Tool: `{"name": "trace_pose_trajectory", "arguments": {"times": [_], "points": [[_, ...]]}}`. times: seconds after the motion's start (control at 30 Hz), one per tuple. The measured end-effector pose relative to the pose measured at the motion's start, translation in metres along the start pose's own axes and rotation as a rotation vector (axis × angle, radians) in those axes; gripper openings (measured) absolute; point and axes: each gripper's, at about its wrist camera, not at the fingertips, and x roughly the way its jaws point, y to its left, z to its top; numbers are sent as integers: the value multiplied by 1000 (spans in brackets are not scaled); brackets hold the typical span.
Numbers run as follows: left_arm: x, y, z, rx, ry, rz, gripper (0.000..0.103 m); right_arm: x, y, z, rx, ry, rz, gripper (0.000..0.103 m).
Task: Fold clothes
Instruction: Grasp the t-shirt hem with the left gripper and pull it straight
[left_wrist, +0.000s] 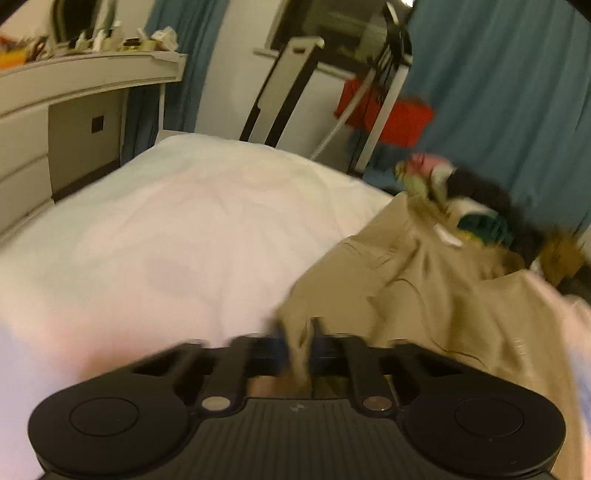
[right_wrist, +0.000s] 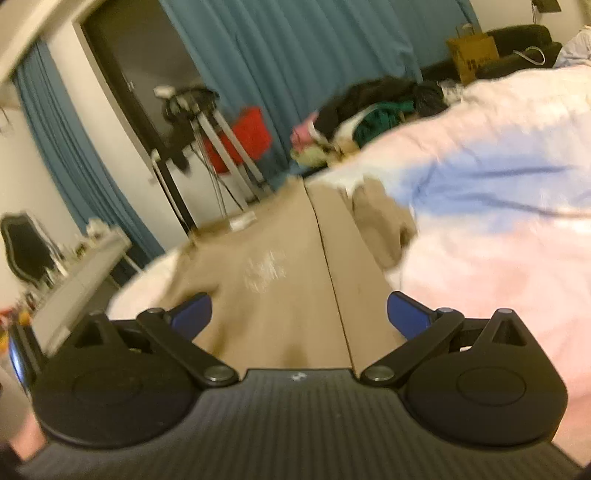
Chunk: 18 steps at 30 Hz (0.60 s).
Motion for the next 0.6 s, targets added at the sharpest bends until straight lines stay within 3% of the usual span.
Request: {"name": "trace_pose_trajectory", "arguments": {"times": [0.13, 0.27, 0.37, 0.43, 0.53, 0.6], "points": [[13, -10, 39, 131, -9, 60, 6, 7, 11, -3, -18, 13, 10, 103], [20, -23, 105, 236, -128, 156, 6, 5, 25, -3, -73, -38, 11, 103], [37, -38, 135, 289, -190, 245, 6, 8, 35, -7, -151, -66, -4, 103], [55, -48, 142, 322, -204, 306, 6, 11, 36, -7, -169, -77, -18, 103], [88, -48, 134, 316, -164, 350, 7, 16, 33, -5, -170, -85, -32, 103], [96, -39, 124, 259, -124, 335, 20, 21, 31, -5, -172, -86, -43, 103]]}}
